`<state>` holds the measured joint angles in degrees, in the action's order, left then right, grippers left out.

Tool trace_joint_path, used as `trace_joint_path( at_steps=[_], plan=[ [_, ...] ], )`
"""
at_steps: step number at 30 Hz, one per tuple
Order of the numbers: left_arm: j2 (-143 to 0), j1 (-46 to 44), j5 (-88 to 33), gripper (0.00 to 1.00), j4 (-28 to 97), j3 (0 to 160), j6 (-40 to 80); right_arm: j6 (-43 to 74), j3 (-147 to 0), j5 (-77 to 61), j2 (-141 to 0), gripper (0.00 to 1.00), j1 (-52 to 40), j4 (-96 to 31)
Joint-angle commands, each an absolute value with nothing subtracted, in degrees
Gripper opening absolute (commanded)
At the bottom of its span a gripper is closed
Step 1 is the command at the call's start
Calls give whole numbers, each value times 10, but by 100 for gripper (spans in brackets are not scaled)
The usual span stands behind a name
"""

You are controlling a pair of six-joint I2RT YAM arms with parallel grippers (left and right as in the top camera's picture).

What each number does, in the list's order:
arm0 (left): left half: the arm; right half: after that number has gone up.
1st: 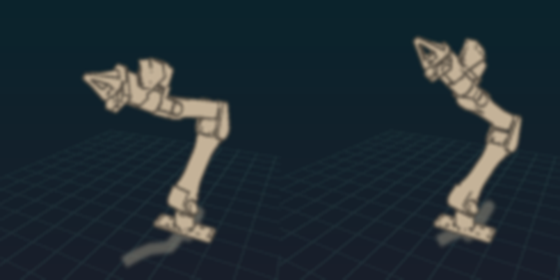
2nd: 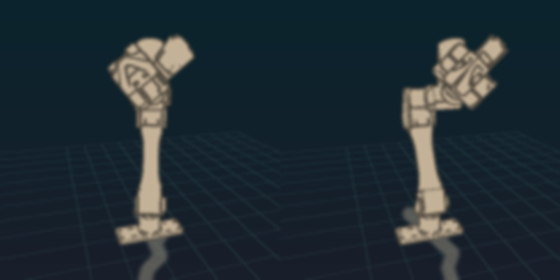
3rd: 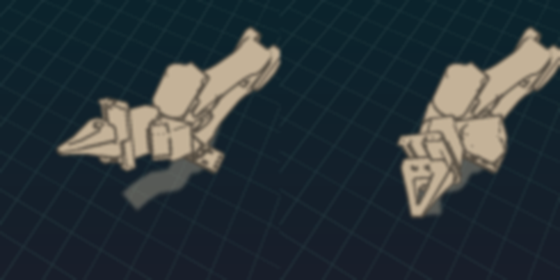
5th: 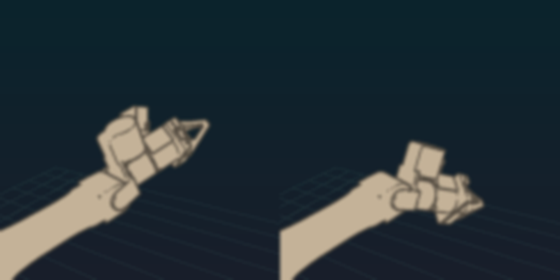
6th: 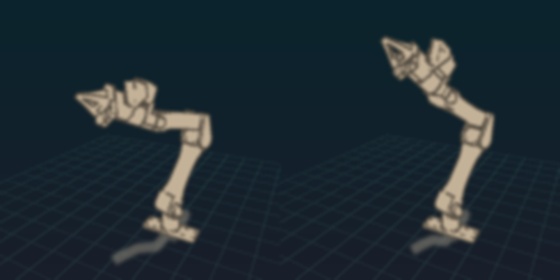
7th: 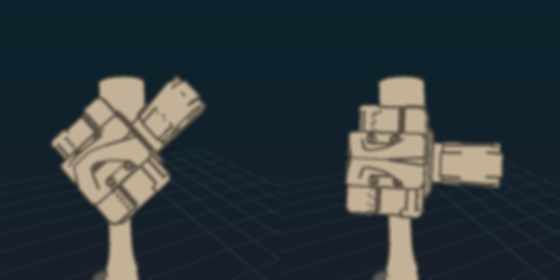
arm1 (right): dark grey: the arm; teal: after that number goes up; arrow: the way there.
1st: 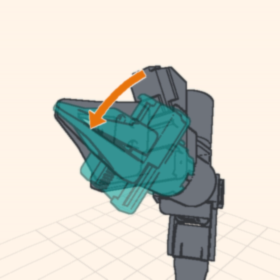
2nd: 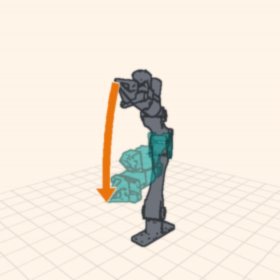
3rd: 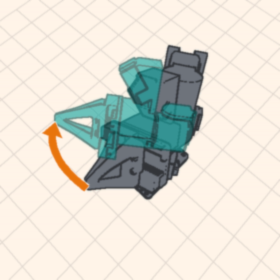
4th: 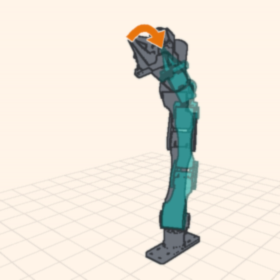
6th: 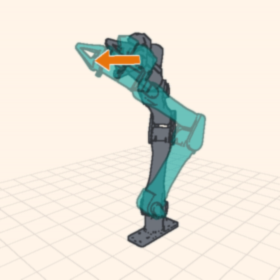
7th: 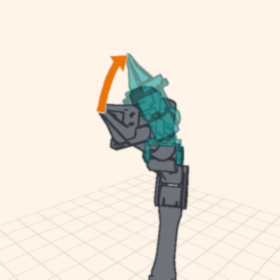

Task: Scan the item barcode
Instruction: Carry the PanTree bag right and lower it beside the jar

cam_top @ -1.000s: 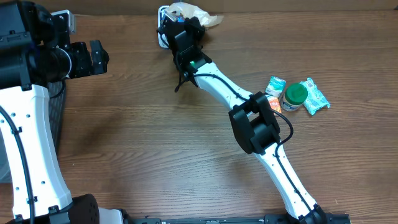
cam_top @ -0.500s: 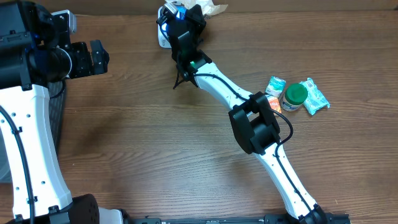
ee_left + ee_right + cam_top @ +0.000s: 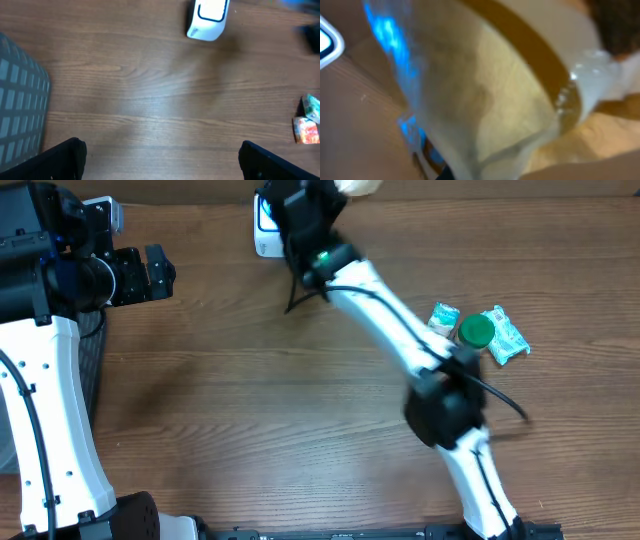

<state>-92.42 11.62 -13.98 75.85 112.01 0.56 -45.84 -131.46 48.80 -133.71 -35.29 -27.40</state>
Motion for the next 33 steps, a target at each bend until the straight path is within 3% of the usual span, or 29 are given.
trace_joint_path(
  at_steps=[1, 6, 10, 15, 24, 28, 30, 31, 32, 33],
  plan=[
    [-925, 113, -144, 100, 759, 1124, 13, -250, -1327, 384, -1183, 4, -355, -414],
    [-925, 113, -144, 100, 759, 1124, 13, 36, -1327, 183, -1057, 4, -304, -699],
    [-925, 113, -144, 99, 759, 1124, 13, 79, -1327, 55, -1048, 4, -239, -859],
    [-925, 113, -144, 100, 759, 1124, 13, 79, -1319, -15, -1090, 4, -188, -969],
    [-925, 113, -144, 100, 759, 1124, 13, 79, -1075, -9, -1143, 4, -164, -877],
    [-925, 113, -144, 100, 759, 1124, 13, 79, -991, 77, -1150, 4, -129, -817],
    [-925, 113, -144, 100, 759, 1124, 13, 79, -984, 97, -1150, 19, -114, -798],
    [-925, 113, -144, 100, 759, 1124, 13, 74, -985, 104, -1150, 35, -106, -783],
    [-925, 113, -144, 100, 759, 1124, 13, 70, -987, 106, -1150, 39, -103, -778],
    [-925, 113, -144, 99, 759, 1124, 13, 58, -993, 107, -1150, 49, -100, -771]
  ],
)
